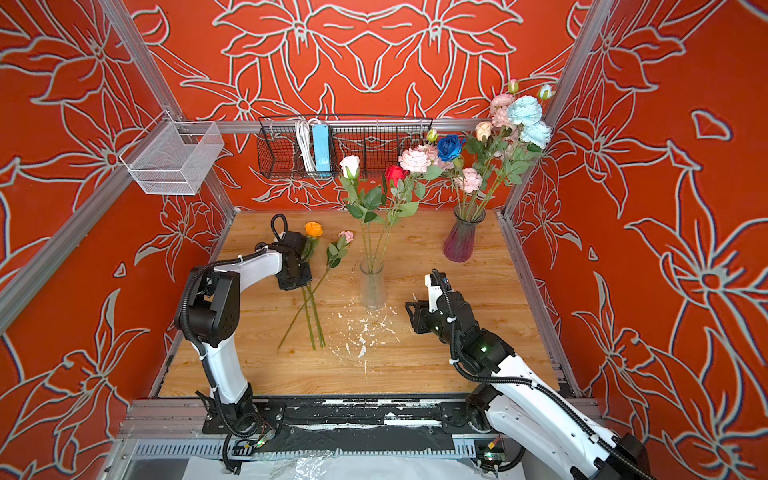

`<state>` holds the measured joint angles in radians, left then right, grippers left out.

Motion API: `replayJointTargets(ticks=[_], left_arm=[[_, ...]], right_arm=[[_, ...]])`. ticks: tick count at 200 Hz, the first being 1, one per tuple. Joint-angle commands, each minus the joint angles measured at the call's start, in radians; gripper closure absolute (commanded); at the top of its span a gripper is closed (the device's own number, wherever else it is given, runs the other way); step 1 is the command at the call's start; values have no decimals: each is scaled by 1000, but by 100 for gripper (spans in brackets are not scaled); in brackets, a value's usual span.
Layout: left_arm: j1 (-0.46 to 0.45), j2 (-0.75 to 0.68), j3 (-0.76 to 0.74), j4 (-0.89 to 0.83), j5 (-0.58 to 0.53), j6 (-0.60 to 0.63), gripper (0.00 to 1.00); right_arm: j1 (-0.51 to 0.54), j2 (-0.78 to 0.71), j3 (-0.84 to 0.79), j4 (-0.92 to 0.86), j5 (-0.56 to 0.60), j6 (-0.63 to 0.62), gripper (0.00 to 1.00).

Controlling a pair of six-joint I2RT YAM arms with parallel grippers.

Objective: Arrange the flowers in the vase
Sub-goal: 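Lift the red rose with the left gripper and carry it over the glass vase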

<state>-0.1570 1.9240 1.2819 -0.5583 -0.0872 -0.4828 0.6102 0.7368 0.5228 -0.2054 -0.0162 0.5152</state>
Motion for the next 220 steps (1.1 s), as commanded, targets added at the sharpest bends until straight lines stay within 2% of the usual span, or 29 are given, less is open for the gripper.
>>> replayJointTargets(ticks=[1, 38, 60, 114, 142, 164, 182, 198, 220], left_arm=[[5, -2, -11, 10, 19, 11, 85], [5, -1, 8, -29, 45, 38, 94], [1, -66, 23, -91, 46, 43, 100], [-5, -405, -83, -127, 89, 29, 100], [-25, -655, -144, -116, 122, 26, 100], [-131, -853, -182, -8, 80, 87, 100], [-237, -974, -194, 158, 85, 141, 100], [-332, -1002, -188, 331, 131, 218, 100], [-453, -962, -138, 532, 149, 314, 100]], right_arm=[[-5, -17, 15, -7, 11, -6, 57], [-5, -25, 25, -22, 13, -9, 57], [-5, -37, 33, -26, 13, -11, 57], [-6, -34, 48, -19, 6, -10, 57], [-6, -25, 50, -7, -15, -6, 57], [-5, -24, 41, 10, -18, 4, 57], [-6, -25, 35, 17, 1, 5, 57], [-5, -31, 33, 22, 15, 11, 57], [-6, -55, 27, 30, 30, 14, 57]])
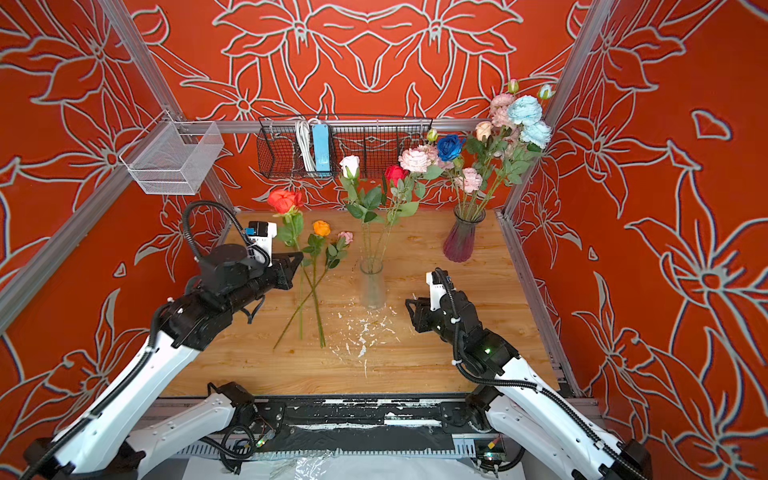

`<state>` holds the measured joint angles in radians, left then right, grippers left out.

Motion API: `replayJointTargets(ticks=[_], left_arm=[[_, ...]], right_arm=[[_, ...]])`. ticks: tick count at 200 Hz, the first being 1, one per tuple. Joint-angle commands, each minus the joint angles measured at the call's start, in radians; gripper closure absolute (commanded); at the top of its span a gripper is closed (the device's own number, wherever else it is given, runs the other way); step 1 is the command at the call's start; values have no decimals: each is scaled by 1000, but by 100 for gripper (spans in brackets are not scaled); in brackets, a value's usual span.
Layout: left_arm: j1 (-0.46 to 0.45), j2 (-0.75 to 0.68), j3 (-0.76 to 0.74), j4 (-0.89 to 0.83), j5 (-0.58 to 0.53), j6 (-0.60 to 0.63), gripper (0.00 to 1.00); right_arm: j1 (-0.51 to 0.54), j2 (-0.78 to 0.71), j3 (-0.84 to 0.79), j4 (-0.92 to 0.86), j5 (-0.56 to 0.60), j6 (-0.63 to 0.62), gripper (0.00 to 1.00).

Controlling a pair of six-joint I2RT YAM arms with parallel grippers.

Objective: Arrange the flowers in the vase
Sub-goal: 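Lift the red rose with the left gripper and carry it over the glass vase, then lower the red rose stem into the glass vase and open the left gripper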

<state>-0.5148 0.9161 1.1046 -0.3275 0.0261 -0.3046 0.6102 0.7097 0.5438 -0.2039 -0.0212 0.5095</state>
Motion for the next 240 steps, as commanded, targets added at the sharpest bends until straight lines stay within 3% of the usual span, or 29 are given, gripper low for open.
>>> replayJointTargets(ticks=[1, 44, 79, 99, 157, 240], left_arm=[[-101, 49, 42, 310, 34, 139, 100], [-272, 294, 256, 536, 25, 346, 100], [-284, 481, 434, 603, 3, 412, 100], [-284, 547, 464, 632, -30, 441, 100], [-279, 581, 354, 697, -122, 451, 100], [-270, 535, 85, 760, -168, 293, 100]], right_arm=[[-6, -29, 6, 28, 36, 20, 57], [-7, -92, 2, -6, 89, 13, 57], [-9, -127, 5, -39, 104, 3, 57], [-9, -148, 2, -53, 110, 1, 57], [-10, -164, 1, -70, 116, -14, 57], [-10, -144, -5, -63, 106, -3, 57]])
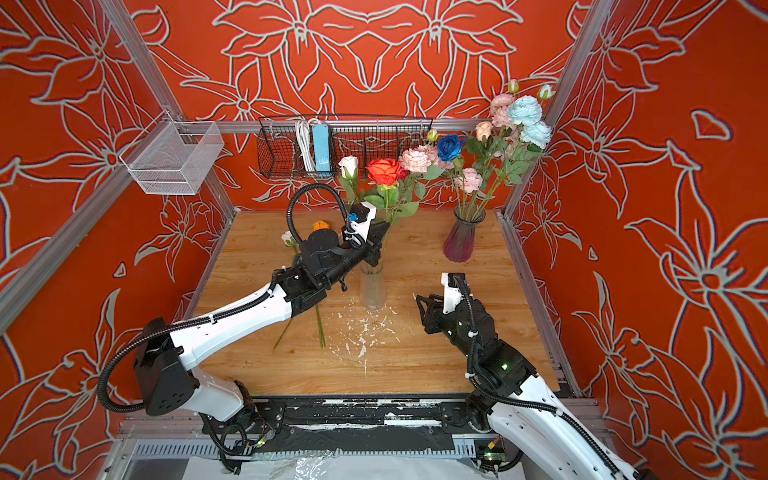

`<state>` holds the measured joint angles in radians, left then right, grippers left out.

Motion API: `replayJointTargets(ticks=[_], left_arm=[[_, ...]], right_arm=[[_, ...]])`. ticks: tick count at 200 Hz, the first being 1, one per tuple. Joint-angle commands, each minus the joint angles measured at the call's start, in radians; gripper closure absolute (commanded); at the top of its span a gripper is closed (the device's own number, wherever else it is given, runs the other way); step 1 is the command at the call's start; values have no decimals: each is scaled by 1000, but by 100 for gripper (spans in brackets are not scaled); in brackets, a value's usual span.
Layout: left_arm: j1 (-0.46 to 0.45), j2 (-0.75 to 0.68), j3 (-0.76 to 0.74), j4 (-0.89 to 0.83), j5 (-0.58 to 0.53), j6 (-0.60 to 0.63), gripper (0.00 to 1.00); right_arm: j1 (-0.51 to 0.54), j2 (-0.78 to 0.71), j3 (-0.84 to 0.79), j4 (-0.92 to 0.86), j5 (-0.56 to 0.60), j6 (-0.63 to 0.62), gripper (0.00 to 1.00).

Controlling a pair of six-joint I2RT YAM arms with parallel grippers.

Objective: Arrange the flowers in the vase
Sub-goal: 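Lower the red rose stem into the glass vase and open the left gripper, then move the left gripper back to the loose roses and close on a white rose stem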

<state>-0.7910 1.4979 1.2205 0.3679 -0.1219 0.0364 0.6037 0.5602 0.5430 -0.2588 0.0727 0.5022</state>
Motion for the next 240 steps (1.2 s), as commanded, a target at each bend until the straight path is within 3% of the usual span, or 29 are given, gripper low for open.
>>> replayJointTargets(ticks=[1, 9, 17, 31, 55, 102, 131, 158, 188, 210, 240], left_arm=[[6, -47, -32, 63, -21, -49, 100], [6, -51, -36, 44, -33, -59, 100], [6, -55, -42, 26, -41, -65, 87], [6, -75, -49, -14, -46, -75, 78], [6, -119, -71, -46, -51, -78, 50], [6, -238, -115, -173, -94, -95, 38], [8, -358, -187, -317, -221, -139, 29], [100, -445, -289, -501, -313, -313, 25], [344, -415, -342, -746, -197, -573, 26], [464, -304, -345, -786, -82, -624, 30], [554, -116, -286, -779, 14, -645, 39]], right_arm=[[-4, 6, -4, -9, 12, 4, 57], [-3, 7, -1, -10, 11, 4, 57], [-4, 8, -1, -9, 9, 4, 56], [-4, 10, 2, -9, 8, 4, 56], [-4, 16, 8, -11, 6, -1, 56], [-4, 23, 20, -12, -5, 1, 55], [-4, 28, 25, -28, -18, 2, 55], [-3, 33, 6, -30, -19, 16, 55], [-4, 52, -20, -10, -35, 46, 55], [-4, 77, -32, 21, -53, 68, 56], [-4, 104, -28, 23, -71, 68, 57]])
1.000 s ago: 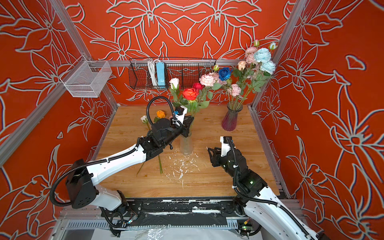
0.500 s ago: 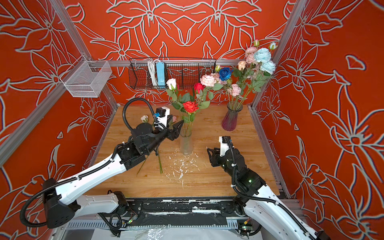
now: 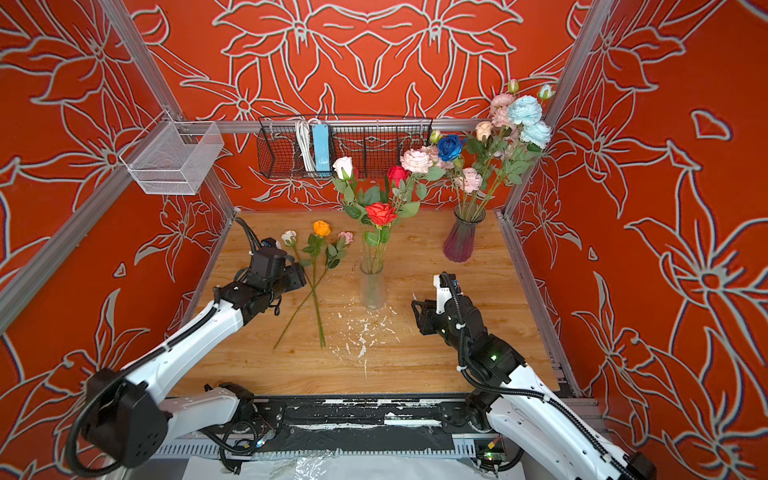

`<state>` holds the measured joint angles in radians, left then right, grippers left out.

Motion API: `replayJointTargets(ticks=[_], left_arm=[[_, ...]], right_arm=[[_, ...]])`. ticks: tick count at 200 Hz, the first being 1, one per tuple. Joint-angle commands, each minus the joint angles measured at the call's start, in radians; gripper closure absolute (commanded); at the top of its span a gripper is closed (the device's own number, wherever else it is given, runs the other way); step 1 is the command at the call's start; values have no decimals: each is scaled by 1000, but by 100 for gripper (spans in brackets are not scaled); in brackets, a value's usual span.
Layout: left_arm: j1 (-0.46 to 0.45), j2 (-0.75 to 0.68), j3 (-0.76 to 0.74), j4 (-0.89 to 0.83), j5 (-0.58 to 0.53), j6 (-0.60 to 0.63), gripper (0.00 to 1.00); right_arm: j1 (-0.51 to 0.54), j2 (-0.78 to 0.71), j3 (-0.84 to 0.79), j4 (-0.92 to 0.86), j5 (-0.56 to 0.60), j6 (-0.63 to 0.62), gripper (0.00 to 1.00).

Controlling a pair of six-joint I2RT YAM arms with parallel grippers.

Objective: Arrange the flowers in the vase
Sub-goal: 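Move the left gripper back to the loose roses and close on a white rose stem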

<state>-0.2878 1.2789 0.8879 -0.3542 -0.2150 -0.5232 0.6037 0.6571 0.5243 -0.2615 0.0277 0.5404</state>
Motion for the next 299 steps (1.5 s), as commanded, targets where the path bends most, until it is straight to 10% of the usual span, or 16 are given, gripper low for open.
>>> replayJointTargets(ticks=[1, 90, 160, 186, 217, 299], left_arm=[[54, 109, 47, -54, 109, -85, 39], [130, 639, 485, -239, 151, -77, 57], [130, 767, 570, -278, 118, -101, 63], [130, 816, 607, -310, 139, -81, 80], [130, 785, 586, -304, 137, -75, 99], [129, 332, 334, -237, 230, -87, 100]], right_arm=[[-4, 8, -10, 25, -26, 30, 57], [-4, -5, -28, 10, -8, 15, 57], [-4, -13, -37, 16, -14, 11, 57], [-5, -22, -41, 17, -17, 12, 57], [-5, -40, -35, 2, -12, 12, 57], [-5, -52, -24, -4, -30, 21, 57]])
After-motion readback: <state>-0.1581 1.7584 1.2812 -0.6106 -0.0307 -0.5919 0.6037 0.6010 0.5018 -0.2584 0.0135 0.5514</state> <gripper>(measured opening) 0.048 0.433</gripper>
